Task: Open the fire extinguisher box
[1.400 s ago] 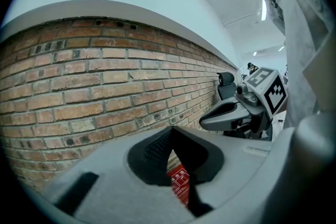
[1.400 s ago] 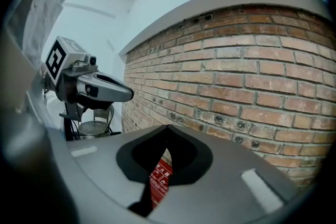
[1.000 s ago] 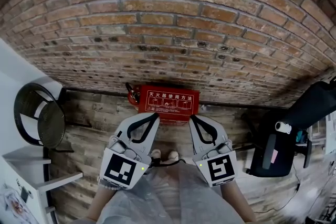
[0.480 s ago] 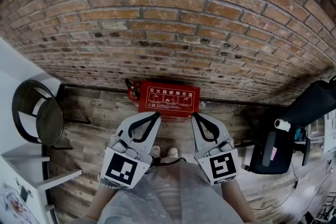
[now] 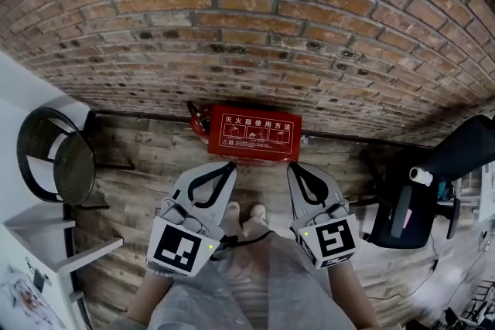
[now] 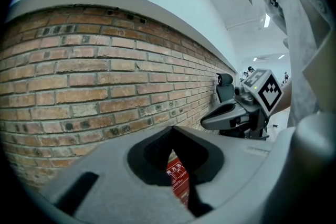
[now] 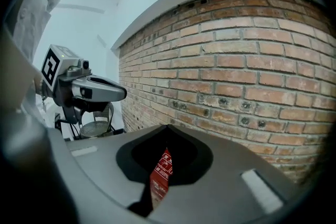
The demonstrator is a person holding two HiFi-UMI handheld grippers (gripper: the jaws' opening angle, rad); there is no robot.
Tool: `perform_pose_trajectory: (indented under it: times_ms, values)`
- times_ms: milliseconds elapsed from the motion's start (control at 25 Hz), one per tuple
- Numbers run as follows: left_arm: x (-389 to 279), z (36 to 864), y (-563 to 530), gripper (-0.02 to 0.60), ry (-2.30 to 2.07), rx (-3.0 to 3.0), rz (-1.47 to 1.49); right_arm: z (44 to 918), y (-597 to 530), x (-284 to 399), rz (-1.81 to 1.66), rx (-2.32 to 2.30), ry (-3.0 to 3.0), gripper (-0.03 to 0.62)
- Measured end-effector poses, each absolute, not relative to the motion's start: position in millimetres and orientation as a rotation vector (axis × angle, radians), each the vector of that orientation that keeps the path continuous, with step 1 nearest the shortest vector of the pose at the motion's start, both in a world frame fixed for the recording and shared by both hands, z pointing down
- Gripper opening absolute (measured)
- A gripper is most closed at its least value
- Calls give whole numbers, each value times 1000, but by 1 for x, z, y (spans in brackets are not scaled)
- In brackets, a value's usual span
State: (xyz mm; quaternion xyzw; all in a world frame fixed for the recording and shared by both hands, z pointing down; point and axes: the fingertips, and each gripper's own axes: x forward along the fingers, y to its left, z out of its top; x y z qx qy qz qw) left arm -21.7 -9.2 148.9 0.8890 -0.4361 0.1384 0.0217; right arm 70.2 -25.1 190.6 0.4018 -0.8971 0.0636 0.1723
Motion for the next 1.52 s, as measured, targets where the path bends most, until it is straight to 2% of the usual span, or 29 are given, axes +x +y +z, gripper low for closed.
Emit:
perform_pose_trajectory:
  times_ms: [240, 440, 800, 1400, 1520]
  values:
    - [-36, 174, -15, 0, -1362, 2731, 473, 222, -30, 63, 255, 1120, -2522, 8]
    - [-53, 206, -21, 0, -1410, 2595, 391, 260, -29, 58, 303, 1076, -2467, 8]
    - [-54, 270, -32, -1, -1341, 2607, 496, 321, -36, 50, 437, 980, -2452, 8]
    - [-49, 414, -41, 0, -1284, 2465, 554, 461, -48, 59, 841, 982, -2381, 8]
    - [-47, 439, -42, 0, -1286, 2434, 559, 485, -46, 57, 925, 957, -2370, 40]
